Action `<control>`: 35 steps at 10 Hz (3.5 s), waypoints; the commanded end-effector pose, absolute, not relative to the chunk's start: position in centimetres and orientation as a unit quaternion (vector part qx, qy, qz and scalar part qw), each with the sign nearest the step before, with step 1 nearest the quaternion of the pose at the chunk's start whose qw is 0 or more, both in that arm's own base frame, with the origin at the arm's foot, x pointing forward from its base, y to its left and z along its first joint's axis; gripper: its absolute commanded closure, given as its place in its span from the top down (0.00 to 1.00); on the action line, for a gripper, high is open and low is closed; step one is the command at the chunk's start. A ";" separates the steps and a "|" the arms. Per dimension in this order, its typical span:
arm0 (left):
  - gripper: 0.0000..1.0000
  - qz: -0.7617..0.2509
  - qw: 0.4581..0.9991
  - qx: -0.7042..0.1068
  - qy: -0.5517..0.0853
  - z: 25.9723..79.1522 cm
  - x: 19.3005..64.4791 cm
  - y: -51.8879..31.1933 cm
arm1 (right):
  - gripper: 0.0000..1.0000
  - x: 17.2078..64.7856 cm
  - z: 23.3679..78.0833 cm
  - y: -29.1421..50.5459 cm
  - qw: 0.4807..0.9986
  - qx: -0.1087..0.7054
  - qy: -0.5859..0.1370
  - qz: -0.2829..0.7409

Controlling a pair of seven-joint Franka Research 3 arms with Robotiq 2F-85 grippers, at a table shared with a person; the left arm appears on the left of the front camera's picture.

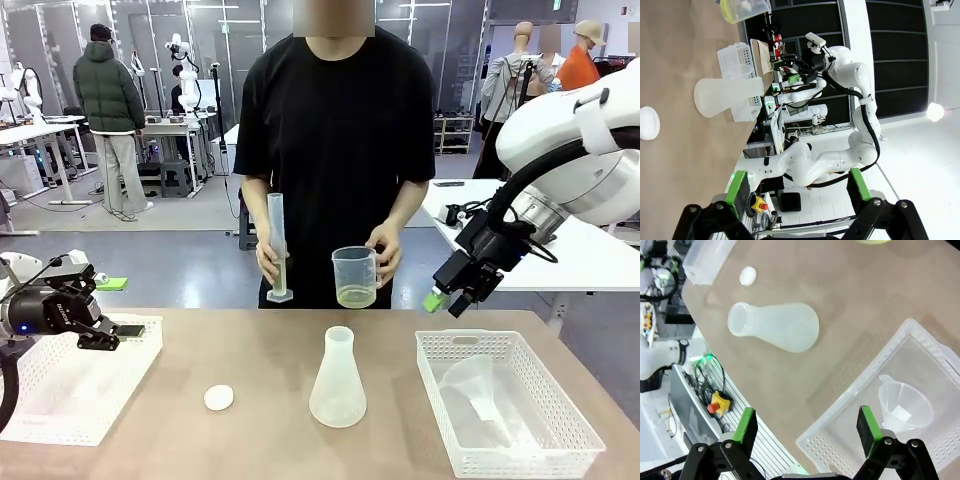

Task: Prepare the solutions needed for the experiment.
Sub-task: Pick up the Plastic Funnel and insert it into the Big flask.

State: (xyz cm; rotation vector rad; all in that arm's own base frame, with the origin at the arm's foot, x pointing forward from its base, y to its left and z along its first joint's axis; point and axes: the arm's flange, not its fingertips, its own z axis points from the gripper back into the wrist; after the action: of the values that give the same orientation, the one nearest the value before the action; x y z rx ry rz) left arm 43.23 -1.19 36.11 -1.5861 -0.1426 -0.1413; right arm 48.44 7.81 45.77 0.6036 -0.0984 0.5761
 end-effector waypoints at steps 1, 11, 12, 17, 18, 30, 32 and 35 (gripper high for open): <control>1.00 -0.060 0.696 -0.712 -0.070 36.3 43.1 -1.4 | 1.00 48.4 46.1 7.5 0.900 0.233 -0.020 0.368; 1.00 -0.060 0.696 -0.712 -0.070 36.3 43.1 -1.4 | 1.00 48.6 45.4 9.0 0.878 0.080 -0.041 0.470; 1.00 -0.060 0.696 -0.712 -0.070 36.3 43.1 -1.4 | 1.00 49.3 45.5 10.0 0.824 0.008 -0.033 0.566; 1.00 -0.060 0.696 -0.712 -0.070 36.3 43.1 -1.4 | 1.00 51.7 44.2 11.7 0.689 -0.027 0.010 0.724; 1.00 -0.060 0.696 -0.712 -0.070 36.3 43.1 -1.4 | 1.00 51.7 44.3 11.9 0.698 -0.022 0.030 0.715; 1.00 -0.060 0.696 -0.712 -0.070 36.3 43.1 -1.4 | 1.00 53.6 38.6 9.1 0.690 0.110 0.098 0.708; 1.00 -0.060 0.696 -0.712 -0.070 36.3 43.1 -1.4 | 1.00 54.0 37.0 8.6 0.674 0.127 0.096 0.721; 1.00 -0.060 0.696 -0.712 -0.070 36.3 43.1 -1.4 | 1.00 54.9 35.4 8.1 0.644 0.123 0.100 0.749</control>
State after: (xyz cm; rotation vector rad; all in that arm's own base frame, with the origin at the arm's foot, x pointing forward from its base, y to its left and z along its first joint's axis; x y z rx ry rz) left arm 43.22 -1.23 36.11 -1.5861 -0.1418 -0.1419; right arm 53.85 8.30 35.35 0.2858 0.2445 1.6578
